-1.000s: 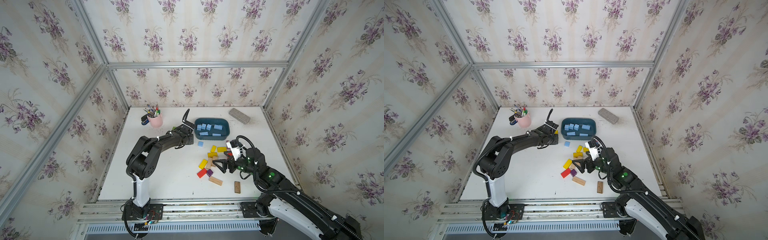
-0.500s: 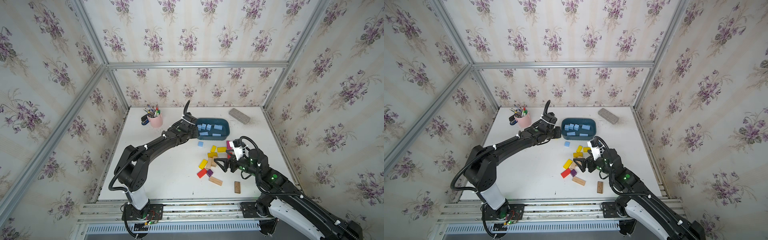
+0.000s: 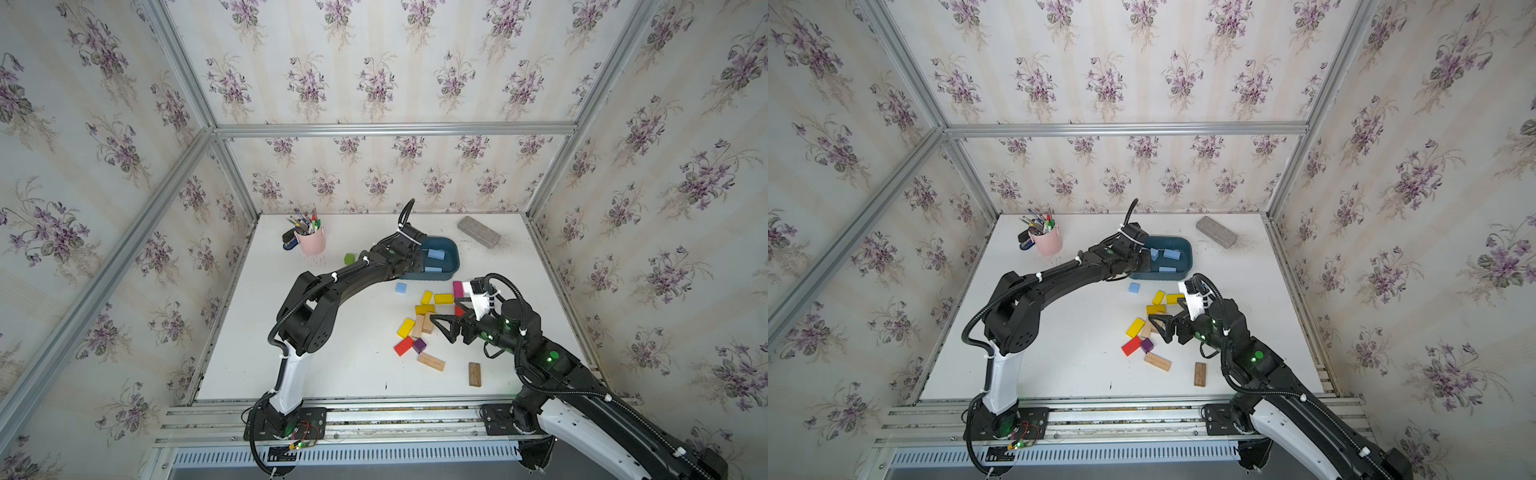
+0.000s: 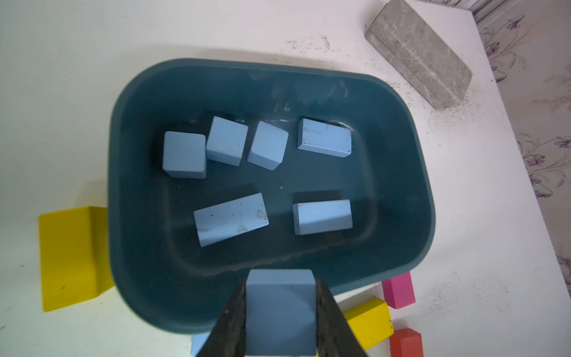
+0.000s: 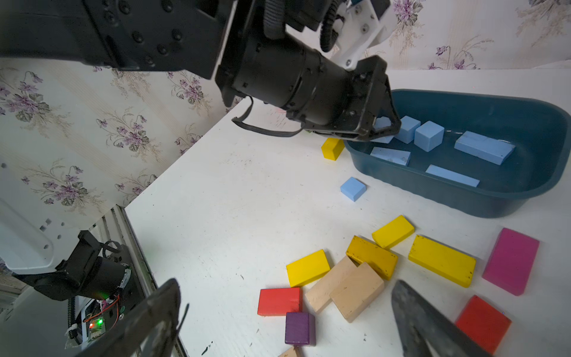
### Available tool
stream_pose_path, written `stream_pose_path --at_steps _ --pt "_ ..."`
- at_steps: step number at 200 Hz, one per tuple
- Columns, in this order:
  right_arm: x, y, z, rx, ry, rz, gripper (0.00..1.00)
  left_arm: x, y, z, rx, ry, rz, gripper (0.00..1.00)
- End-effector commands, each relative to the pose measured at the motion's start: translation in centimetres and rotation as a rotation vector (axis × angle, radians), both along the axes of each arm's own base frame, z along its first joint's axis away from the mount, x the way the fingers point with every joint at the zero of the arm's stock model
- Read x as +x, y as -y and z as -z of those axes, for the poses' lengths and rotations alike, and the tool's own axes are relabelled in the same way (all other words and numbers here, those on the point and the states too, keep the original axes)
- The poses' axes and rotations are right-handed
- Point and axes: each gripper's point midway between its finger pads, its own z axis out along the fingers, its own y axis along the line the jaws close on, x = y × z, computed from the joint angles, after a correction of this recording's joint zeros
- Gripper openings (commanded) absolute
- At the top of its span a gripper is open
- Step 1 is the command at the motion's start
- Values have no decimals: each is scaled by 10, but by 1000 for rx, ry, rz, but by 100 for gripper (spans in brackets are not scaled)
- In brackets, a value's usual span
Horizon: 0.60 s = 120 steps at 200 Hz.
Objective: Pick out the blue building blocks
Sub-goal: Place the building block in the storage box.
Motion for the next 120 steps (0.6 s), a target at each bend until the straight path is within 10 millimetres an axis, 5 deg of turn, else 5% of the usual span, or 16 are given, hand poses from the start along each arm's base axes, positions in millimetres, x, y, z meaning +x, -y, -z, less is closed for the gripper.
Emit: stream_pose_path --at_steps 1,74,120 --pt "2 2 -5 3 15 11 100 3 5 15 28 -28 -15 19" --pt "3 2 1 -14 9 16 100 9 16 53 78 -82 -5 29" --pt "4 2 6 -22 -2 19 100 8 18 52 80 -83 9 56"
